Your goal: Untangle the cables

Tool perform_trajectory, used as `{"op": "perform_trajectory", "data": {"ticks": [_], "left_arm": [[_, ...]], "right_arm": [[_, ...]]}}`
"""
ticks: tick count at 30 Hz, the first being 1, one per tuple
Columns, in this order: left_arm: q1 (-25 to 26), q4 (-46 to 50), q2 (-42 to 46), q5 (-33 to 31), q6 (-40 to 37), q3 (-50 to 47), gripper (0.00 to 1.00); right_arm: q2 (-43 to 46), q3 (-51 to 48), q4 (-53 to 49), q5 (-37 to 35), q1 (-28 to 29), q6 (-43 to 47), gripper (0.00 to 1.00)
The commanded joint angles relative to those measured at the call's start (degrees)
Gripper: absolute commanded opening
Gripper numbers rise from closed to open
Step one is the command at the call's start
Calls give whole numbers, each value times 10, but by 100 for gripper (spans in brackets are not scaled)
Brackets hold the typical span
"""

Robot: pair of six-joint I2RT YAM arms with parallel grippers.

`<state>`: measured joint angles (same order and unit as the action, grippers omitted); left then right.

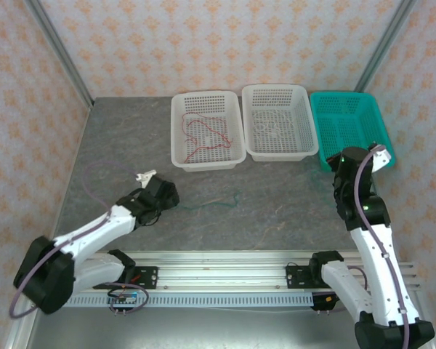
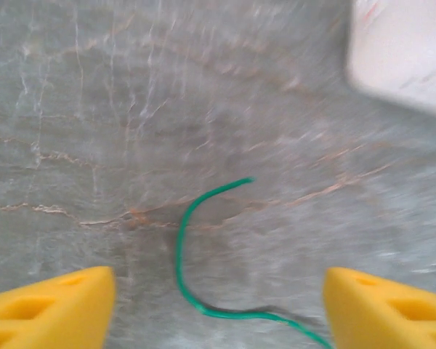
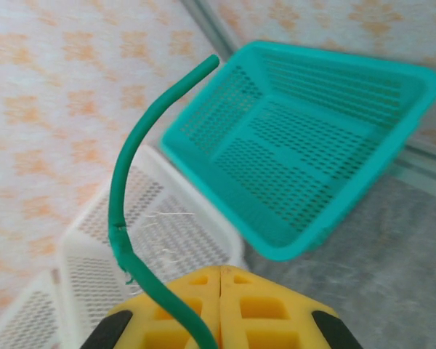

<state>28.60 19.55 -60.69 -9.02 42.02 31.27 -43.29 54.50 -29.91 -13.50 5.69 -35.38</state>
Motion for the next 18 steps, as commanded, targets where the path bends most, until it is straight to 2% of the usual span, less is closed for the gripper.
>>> {"op": "perform_trajectory", "data": {"ticks": [1,4,9,12,18], "left_arm": [[-1,-10,82,-8,-39,-6,85],[-1,-10,147,12,-76,1,89],[0,-45,198,98,-137,25,97],[0,-80,214,149,-165,23,100],[0,-112,247,243,-225,20,100]], "right_arm": [[-6,31,44,65,-1,-8,0],[-30,48,73,51,-1,-5,0],[-105,102,153,-30,-1,49,0],[-168,137,226,-79,1,126,0],[-326,249,275,-212,12,332,0]]}}
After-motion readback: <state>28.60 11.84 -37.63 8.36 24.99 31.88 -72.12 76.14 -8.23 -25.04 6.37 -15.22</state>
